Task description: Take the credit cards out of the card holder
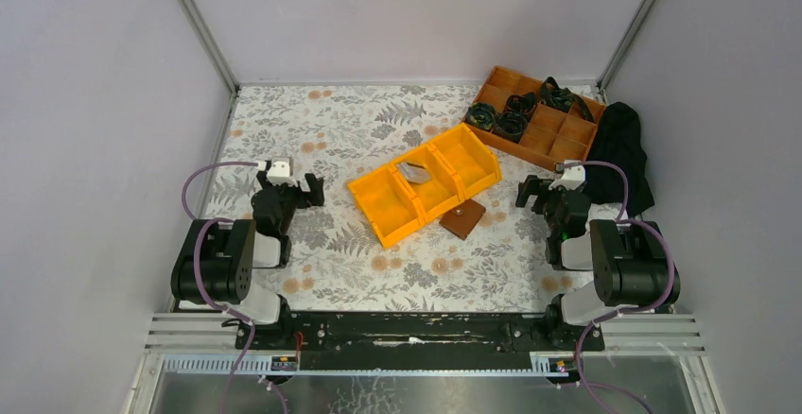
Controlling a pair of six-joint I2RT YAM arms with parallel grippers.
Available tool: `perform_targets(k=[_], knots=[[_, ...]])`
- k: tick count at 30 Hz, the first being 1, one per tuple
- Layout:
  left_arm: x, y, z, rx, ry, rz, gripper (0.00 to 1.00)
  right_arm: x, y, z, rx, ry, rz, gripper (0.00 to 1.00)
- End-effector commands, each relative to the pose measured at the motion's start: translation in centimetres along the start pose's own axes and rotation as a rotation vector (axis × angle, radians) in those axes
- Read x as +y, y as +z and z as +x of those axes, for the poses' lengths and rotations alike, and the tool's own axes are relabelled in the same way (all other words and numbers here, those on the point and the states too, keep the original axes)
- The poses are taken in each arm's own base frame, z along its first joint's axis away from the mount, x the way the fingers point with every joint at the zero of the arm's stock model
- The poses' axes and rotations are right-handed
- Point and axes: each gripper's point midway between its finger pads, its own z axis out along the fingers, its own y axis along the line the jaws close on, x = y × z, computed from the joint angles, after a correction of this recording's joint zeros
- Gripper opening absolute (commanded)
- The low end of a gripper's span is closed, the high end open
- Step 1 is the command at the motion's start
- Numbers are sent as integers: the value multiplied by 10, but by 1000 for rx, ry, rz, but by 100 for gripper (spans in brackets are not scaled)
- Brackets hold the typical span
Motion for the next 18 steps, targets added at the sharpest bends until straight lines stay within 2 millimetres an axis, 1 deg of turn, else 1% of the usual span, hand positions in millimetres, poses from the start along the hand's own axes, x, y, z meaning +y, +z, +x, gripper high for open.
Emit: perform_targets(k=[1, 9, 10, 12, 14, 17, 18], knots=[[1, 6, -17, -54, 43, -9, 100, 2, 8, -21, -62, -18, -21, 99], [1, 7, -17, -52, 42, -8, 100, 3, 8, -22, -64, -18, -22, 99], [1, 7, -17, -52, 42, -8, 100, 5, 8, -21, -61, -21, -33, 99], [1, 6, -16, -50, 42, -10, 100, 16, 5, -22, -77, -49, -103, 99], [-7, 6, -19, -54, 69, 34, 100, 22, 1, -22, -82, -70, -143, 99], [-24, -3, -25, -53, 135, 55, 100, 30, -4, -24, -84, -87, -186, 99], [-29, -4, -30, -35, 138, 50, 100, 32, -3, -33, -90, -92, -191, 99]])
